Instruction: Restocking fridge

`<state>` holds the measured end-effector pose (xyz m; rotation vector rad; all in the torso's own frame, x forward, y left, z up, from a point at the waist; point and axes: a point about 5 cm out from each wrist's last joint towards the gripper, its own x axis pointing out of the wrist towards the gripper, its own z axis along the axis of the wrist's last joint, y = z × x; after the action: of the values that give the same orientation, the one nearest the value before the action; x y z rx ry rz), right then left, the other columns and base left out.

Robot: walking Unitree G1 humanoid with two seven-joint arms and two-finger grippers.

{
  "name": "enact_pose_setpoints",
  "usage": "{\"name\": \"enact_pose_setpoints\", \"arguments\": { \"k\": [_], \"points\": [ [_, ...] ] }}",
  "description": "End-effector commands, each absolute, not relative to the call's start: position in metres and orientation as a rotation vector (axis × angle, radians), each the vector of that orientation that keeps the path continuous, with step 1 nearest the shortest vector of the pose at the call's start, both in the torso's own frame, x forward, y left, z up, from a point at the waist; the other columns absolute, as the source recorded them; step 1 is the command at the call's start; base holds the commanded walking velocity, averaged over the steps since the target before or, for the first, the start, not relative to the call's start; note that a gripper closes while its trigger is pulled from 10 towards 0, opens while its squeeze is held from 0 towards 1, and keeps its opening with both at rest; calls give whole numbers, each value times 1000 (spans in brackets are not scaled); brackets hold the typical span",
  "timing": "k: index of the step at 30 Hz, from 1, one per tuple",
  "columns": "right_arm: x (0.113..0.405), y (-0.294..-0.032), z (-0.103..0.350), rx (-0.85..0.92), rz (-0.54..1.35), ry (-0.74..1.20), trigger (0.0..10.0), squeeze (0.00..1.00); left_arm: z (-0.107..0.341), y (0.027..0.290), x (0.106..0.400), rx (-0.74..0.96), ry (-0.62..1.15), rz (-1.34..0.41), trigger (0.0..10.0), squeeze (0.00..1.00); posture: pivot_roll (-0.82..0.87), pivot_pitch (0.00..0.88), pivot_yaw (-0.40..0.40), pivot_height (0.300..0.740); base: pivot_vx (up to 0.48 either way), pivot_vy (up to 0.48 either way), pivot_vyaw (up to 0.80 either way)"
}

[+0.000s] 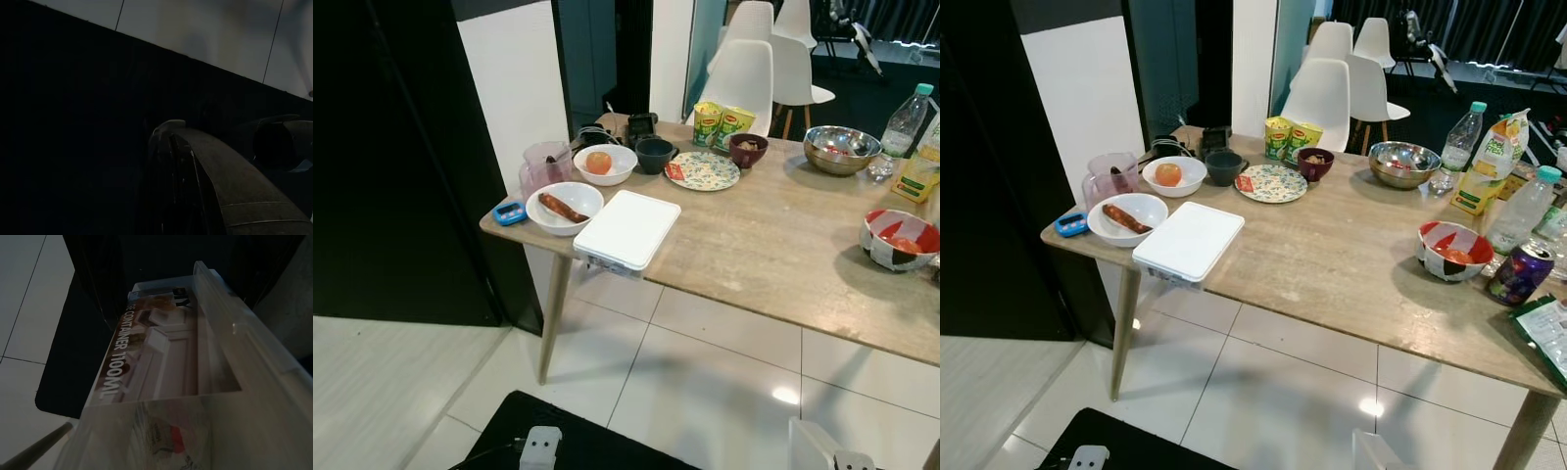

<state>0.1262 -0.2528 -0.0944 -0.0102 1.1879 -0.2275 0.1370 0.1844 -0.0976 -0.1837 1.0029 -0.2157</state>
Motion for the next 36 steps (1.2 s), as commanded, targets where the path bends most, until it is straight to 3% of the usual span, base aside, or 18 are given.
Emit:
{"name": "enact_pose_setpoints", "arguments": {
  "k": [1, 18, 26, 36],
  "points": [
    [126, -252, -95, -25, -226, 1185, 10000, 0, -99, 177, 135, -180, 1019, -237, 10000, 0, 75, 0, -44, 740, -304, 0, 0],
    [127, -245, -96, -21, -223, 1185, 10000, 0, -98, 189, 136, -154, 1031, -214, 10000, 0, 48, 0, -18, 740, -311, 0, 0],
    [124, -235, -100, -24, -185, 1206, 10000, 0, -92, 184, 155, -180, 977, -196, 10000, 0, 52, 0, -25, 740, -314, 0, 0],
    [140, -236, -95, 7, -216, 1168, 10000, 0, -90, 177, 163, -185, 974, -195, 10000, 0, 81, 0, -47, 740, -315, 0, -788]
  ]
}}
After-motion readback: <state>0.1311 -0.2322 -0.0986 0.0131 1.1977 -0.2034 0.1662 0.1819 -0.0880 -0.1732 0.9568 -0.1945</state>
